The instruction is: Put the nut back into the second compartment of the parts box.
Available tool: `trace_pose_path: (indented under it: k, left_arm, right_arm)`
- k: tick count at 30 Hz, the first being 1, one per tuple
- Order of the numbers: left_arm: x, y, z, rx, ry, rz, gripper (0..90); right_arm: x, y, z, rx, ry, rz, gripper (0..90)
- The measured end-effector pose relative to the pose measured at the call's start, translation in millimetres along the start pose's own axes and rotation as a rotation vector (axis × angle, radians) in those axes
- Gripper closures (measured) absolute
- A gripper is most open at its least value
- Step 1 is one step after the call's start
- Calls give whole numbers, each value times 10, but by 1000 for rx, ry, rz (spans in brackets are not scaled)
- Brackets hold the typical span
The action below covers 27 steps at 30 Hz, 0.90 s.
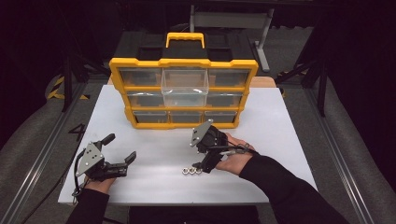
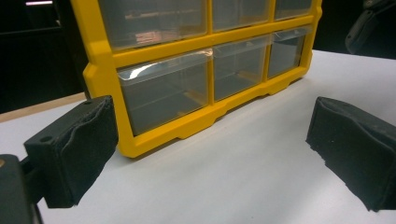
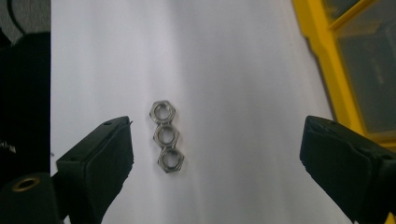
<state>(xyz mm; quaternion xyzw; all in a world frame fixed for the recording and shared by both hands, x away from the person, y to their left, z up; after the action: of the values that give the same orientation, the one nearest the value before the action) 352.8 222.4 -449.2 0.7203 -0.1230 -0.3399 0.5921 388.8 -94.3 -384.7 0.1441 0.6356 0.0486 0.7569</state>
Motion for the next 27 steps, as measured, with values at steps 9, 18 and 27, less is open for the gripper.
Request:
trace_pose_path:
  k: [9, 18, 27]
  left_arm:
    - [-13, 2, -4, -8, -8, 10, 30]
    - [-18, 3, -5, -8, -18, 21, 34]
    - [-21, 1, -7, -8, -20, 15, 34]
  right_arm:
    - [124, 27, -47, -23, 52, -144, 196]
    - [324, 47, -136, -58, 98, -241, 262]
    - [460, 55, -199, -64, 141, -285, 346]
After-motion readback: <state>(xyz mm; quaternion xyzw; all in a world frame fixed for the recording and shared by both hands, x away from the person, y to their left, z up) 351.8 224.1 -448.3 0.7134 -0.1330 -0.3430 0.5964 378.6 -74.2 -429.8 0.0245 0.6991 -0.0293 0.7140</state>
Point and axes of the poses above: each handheld gripper's, and its own axes: x roughly forward along the jaws, y roughly out of its top, z roughly to its right, the point moved 3 cm from there along x, roughly forward along the jaws, and after that the axes turned 11 degrees about -z, right-handed, at the moved point
